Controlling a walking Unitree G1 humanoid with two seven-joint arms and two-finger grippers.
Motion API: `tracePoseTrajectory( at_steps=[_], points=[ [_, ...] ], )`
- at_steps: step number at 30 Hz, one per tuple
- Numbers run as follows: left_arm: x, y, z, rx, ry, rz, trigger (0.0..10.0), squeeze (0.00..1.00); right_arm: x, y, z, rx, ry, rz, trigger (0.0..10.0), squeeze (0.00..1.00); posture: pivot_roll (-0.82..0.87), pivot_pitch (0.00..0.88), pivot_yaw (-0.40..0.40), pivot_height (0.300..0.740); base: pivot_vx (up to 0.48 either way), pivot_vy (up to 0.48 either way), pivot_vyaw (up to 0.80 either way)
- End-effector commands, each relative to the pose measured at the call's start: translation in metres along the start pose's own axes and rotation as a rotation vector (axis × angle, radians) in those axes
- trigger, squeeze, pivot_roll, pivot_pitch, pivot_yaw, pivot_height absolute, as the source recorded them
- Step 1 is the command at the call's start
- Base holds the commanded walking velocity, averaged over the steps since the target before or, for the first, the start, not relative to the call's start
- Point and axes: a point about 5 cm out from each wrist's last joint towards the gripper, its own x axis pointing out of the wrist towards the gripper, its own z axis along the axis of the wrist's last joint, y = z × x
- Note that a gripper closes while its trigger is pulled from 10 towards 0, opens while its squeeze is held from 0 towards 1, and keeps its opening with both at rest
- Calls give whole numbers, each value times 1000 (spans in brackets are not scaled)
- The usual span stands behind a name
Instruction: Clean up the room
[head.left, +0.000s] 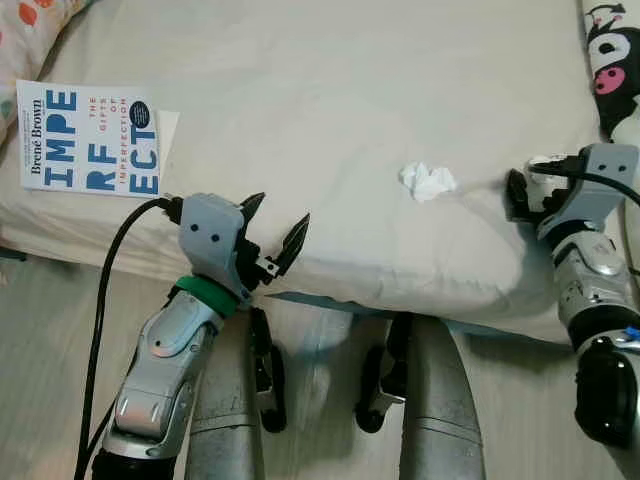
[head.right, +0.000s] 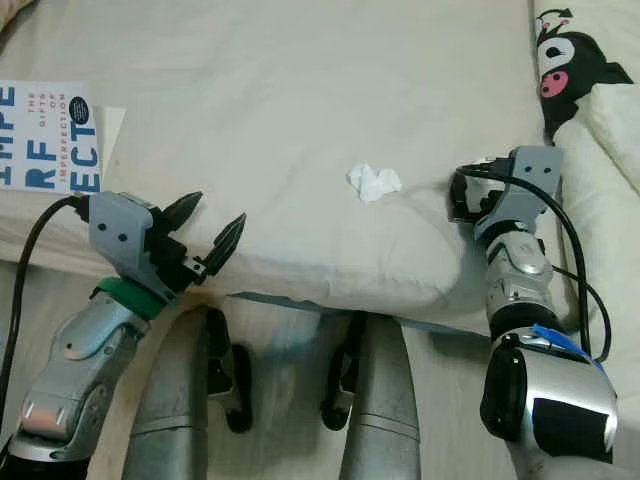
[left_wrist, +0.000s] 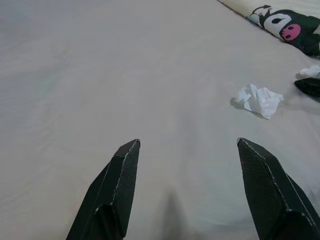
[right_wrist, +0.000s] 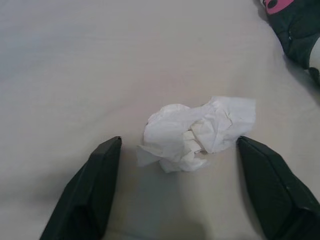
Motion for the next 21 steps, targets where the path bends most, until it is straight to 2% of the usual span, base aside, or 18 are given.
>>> tracePoseTrajectory(
  at_steps=[1, 21],
  points=[
    [-4, -3, -6, -21, 30, -14, 10000, 0, -7, -5, -15, 6, 63, -13, 0, 0, 201, 490, 84, 600, 0, 0, 0],
    [-4, -2, -7, -23, 46, -19, 10000, 0, -8, -9, -17, 2, 70, -23, 0, 0, 207, 487, 89, 600, 0, 0, 0]
  ],
)
